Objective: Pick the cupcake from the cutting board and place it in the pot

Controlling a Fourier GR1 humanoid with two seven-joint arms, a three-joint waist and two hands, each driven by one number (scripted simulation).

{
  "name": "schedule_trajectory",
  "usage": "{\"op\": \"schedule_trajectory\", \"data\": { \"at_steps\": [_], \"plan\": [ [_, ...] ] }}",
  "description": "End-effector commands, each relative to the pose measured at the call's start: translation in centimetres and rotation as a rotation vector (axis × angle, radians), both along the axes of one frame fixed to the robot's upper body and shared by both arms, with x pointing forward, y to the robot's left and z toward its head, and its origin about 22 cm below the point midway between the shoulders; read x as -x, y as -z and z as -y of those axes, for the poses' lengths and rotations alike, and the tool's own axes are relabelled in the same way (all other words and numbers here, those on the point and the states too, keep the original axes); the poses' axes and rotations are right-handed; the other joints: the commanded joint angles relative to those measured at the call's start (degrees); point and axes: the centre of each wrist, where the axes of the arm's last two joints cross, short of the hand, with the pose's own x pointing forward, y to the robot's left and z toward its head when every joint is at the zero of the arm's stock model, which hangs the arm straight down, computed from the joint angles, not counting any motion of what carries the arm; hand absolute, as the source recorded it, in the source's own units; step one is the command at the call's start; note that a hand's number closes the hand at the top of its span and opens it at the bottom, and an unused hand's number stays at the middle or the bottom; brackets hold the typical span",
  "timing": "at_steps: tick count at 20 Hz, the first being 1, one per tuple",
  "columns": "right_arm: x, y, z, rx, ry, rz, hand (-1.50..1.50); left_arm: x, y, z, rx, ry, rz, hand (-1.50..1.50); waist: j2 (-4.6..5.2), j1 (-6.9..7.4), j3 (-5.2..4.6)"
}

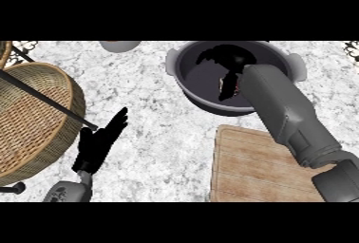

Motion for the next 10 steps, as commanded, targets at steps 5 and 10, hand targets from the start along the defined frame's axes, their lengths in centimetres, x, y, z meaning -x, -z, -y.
{"op": "schedule_trajectory", "data": {
  "at_steps": [5, 10],
  "plan": [
    [-0.6, -2.0, 0.6, -0.674, 0.122, 0.015, -1.50, -0.4, -0.3, -1.1, -0.011, -0.022, 0.017, 0.00, 0.03, -0.59, 0.05],
    [-1.6, -4.9, 3.3, -0.879, 0.306, 0.079, -1.50, -0.5, -0.4, -0.9, -0.017, 0.002, -0.009, 0.00, 0.02, -0.17, -0.01]
  ]
}}
